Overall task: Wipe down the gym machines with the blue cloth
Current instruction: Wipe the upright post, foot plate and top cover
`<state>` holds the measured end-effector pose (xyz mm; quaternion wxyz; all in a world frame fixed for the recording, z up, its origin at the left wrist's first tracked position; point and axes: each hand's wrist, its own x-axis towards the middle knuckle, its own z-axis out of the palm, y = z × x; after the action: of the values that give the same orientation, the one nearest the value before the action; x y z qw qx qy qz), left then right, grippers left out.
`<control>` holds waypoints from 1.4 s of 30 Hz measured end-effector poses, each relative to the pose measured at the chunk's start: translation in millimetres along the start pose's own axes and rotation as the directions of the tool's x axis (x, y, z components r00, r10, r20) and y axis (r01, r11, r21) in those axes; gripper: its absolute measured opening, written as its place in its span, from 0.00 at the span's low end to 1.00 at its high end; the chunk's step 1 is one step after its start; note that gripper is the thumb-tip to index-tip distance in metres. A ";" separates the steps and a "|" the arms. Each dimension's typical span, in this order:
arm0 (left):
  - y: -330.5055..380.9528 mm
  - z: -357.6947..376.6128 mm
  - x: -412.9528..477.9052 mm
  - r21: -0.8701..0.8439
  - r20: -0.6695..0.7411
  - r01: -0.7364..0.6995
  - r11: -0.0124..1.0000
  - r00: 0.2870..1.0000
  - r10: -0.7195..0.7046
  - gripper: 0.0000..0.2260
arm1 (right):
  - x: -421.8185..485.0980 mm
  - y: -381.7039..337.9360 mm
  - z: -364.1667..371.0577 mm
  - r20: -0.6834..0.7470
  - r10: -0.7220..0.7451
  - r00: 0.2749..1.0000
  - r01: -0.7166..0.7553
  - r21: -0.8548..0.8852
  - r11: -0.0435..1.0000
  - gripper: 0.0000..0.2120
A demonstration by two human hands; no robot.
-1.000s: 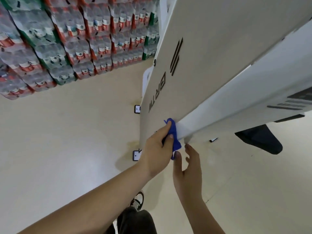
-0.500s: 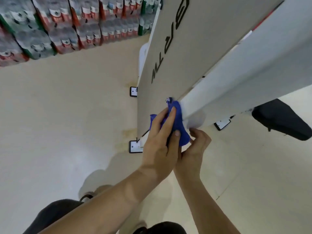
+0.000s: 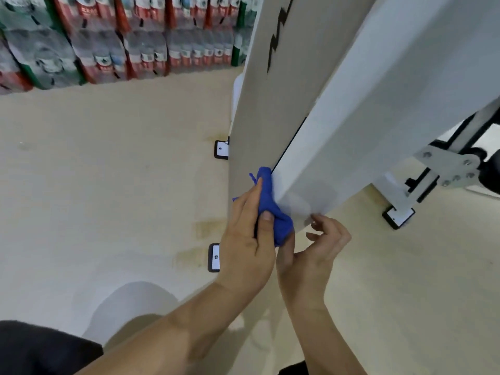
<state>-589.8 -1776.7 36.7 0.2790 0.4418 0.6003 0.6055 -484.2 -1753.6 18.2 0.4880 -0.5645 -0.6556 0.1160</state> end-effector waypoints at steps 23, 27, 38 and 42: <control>-261.0 24.0 -57.4 0.029 0.021 0.526 0.850 0.850 -0.527 0.12 | -89.3 84.6 72.8 0.336 0.563 0.755 -0.567 -0.096 0.818 0.17; -257.5 23.2 -36.8 -0.103 0.011 0.538 0.837 0.842 -0.540 0.14 | -91.6 95.1 71.5 0.372 0.568 0.734 -0.535 -0.198 0.821 0.17; -294.6 26.2 -50.9 -0.031 0.039 0.526 0.850 0.850 -0.525 0.11 | -119.6 109.6 98.5 0.342 0.572 0.746 -0.499 -0.283 0.819 0.24; -268.4 39.4 -72.9 -0.054 -0.028 0.468 0.882 0.882 -0.470 0.08 | -118.7 111.0 105.5 0.308 0.593 0.744 -0.540 -0.246 0.805 0.17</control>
<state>-574.2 -1787.9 -243.5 0.4150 0.2648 0.6808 0.5424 -509.4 -1775.6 -172.7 0.2556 -0.7375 -0.5390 0.3166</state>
